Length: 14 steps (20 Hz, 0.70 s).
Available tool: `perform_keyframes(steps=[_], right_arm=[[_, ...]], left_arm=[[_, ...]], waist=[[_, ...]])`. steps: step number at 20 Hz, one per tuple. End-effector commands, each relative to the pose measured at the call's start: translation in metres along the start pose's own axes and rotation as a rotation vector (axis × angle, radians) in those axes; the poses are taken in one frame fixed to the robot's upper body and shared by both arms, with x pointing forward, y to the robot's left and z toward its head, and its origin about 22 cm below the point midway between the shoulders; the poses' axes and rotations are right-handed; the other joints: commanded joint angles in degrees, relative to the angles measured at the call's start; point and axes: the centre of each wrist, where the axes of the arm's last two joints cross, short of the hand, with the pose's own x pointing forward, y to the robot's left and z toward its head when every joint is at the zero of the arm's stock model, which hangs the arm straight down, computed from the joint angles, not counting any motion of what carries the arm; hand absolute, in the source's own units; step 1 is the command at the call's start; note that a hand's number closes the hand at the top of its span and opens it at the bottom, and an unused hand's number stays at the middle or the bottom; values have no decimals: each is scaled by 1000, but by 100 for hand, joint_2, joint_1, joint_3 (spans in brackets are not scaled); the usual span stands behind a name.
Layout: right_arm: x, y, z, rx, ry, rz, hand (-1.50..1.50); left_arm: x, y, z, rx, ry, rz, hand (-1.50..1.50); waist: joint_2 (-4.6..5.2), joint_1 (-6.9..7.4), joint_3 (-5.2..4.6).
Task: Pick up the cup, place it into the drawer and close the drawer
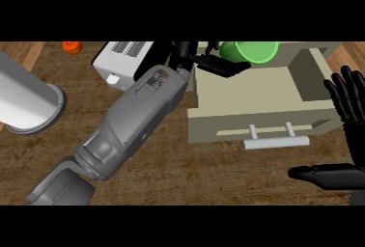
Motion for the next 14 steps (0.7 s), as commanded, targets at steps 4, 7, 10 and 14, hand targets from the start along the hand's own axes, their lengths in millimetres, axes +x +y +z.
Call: perform_keyframes(steps=[4,7,10,14], right_arm=[[1,9,-9,24,-13,-12,-150],[0,-8,-15,17,-12,-5,-150],[1,-12,-6,44,-4,4,-150],[-11,-10,-8,20,-30,-1,-150]], left_arm=[[7,-14,-4,-29,63,-115,-150],[-17,-11,11,-70,115,-156,-150],[-23,-14,16,-58,113,-247,-150],[-16,-21,14,-30,92,-243,-150]], waist=[[43,-159,3],[31,-84,2],[40,-182,4],[49,-127,4]])
